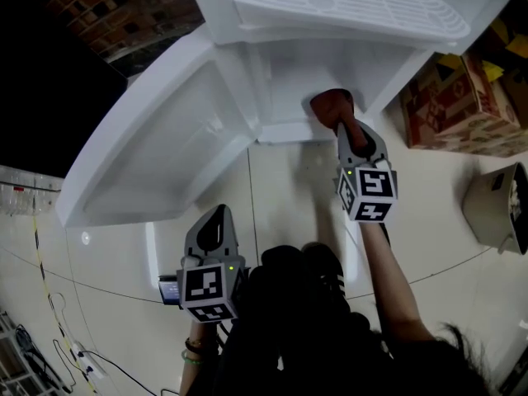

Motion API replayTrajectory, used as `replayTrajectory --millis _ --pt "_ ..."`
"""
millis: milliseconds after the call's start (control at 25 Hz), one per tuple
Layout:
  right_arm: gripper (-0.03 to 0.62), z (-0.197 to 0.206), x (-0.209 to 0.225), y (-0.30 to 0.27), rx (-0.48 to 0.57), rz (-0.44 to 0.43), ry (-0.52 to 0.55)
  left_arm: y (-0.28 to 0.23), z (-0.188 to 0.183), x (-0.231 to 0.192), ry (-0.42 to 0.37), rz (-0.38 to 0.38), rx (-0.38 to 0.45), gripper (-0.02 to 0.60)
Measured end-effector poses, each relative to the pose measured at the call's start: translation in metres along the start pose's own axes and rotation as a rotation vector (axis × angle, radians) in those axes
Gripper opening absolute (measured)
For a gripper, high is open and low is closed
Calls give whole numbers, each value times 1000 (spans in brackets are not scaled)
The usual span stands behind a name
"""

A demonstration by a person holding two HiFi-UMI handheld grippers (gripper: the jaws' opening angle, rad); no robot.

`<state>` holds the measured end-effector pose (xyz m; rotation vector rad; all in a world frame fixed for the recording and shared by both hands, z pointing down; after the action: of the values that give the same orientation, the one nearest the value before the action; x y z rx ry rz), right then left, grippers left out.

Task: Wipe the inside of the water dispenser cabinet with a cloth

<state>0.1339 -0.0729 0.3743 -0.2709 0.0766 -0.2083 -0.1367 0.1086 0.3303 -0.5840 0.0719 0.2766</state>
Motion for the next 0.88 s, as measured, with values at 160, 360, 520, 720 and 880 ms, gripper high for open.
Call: replayTrajectory --millis 160,360,520,720,880 --pt "77 -5 -32 35 48 -96 -68 3 3 9 -15 -2 14 3" --pt "75 -3 -59 70 57 -200 -81 6 4 17 -33 -27 42 3" --pt "75 -4 -68 94 58 -236 -88 12 0 22 -17 -53 90 3" --pt "74 -7 -74 114 35 -272 -88 21 -3 29 -20 -67 125 3" --pt "72 -8 -75 121 14 -282 -84 24 -3 33 -16 -63 132 3"
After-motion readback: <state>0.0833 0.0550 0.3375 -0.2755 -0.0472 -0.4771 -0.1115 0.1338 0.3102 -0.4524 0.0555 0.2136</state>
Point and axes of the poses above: the fingertips, and each gripper's own axes: y backward along the fingers, x to its right, z out of its underside, the point moved 9 cm from there along y, backward along the fingers, and after that the axes turned 10 degrees about z, right-handed, at the moved point
